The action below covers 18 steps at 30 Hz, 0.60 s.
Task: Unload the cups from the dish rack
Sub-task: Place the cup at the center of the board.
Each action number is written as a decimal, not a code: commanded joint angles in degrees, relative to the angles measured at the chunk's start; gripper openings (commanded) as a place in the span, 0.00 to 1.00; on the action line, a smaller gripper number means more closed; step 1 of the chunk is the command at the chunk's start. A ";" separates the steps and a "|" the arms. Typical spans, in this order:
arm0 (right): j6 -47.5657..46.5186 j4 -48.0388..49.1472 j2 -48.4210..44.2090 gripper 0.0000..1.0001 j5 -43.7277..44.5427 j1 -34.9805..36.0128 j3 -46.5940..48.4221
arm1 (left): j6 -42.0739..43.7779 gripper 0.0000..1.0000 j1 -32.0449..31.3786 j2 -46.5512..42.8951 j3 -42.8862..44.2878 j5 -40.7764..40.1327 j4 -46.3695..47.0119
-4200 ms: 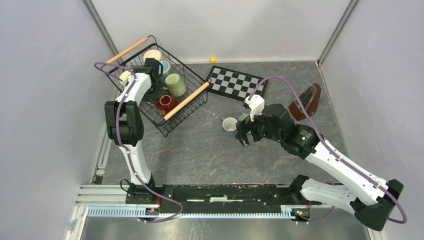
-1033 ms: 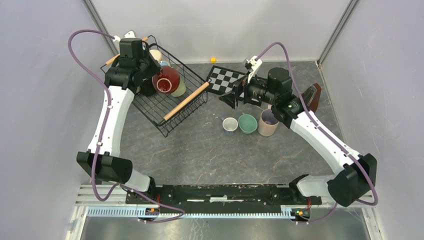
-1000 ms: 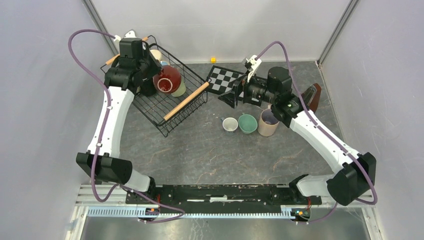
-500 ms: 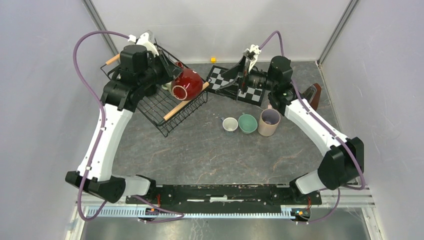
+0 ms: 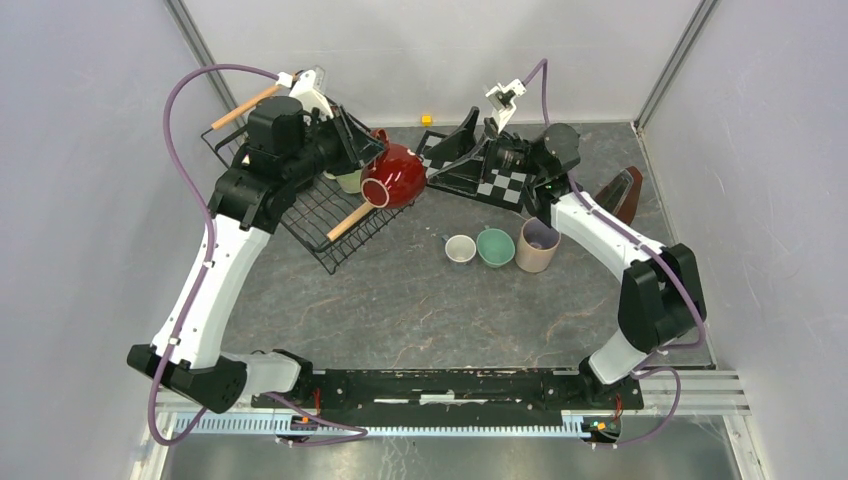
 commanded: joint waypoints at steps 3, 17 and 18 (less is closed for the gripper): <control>6.73 8.52 1.60 0.98 -1.85 0.01 0.57 | -1.32 0.02 -0.91 -0.37 2.20 3.61 8.40; 16.83 20.46 3.90 0.96 -5.09 0.46 0.10 | -1.30 0.02 -2.70 1.57 3.20 9.83 13.84; 17.91 21.80 3.99 0.95 -5.25 0.48 -0.05 | -1.27 0.02 -2.80 1.79 3.15 10.10 14.27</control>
